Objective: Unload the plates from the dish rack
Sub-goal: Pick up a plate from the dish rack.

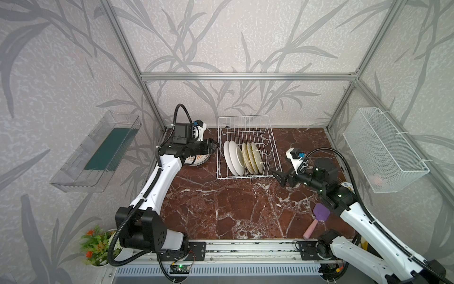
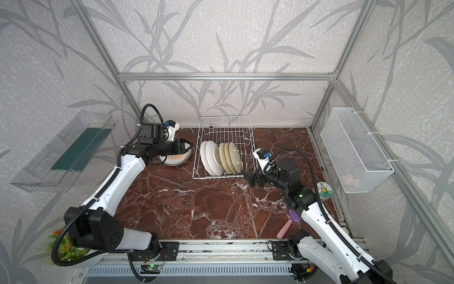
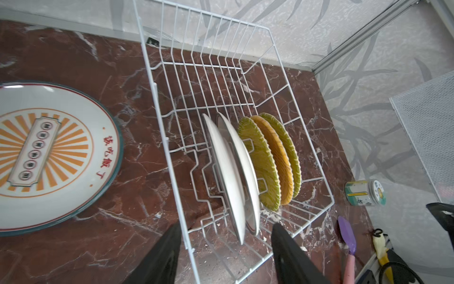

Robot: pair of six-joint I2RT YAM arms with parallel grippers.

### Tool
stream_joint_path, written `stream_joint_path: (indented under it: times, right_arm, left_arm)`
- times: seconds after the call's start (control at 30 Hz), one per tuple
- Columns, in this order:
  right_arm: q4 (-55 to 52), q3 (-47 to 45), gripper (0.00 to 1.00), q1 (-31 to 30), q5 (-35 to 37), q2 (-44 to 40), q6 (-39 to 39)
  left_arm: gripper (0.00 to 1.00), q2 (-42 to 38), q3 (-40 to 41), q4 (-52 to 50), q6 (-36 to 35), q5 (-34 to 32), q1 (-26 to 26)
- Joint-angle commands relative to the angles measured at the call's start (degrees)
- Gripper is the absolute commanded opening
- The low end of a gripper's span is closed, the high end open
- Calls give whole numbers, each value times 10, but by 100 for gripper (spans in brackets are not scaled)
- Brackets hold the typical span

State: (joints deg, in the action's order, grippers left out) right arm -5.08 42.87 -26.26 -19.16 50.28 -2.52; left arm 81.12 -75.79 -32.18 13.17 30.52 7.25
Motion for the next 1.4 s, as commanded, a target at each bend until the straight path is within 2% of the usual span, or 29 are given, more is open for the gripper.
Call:
stream_joint_path:
  times: [0.0,0.2,0.77,1.37]
  right_arm:
    - [2,5,99,-5,-8,-2,11]
    - [5,4,99,-6,-6,0,16]
    - [13,-4,99,-8,3,-2,20]
    - [17,-8,99,-8,8,-3,14]
  left_arm:
    - [56,-17,16,-18,-14,-7,10]
    - [49,5,25,3,5,13,28]
    - [45,80,6,25,25,45,58]
    - [31,135,-24,23,33,32,66]
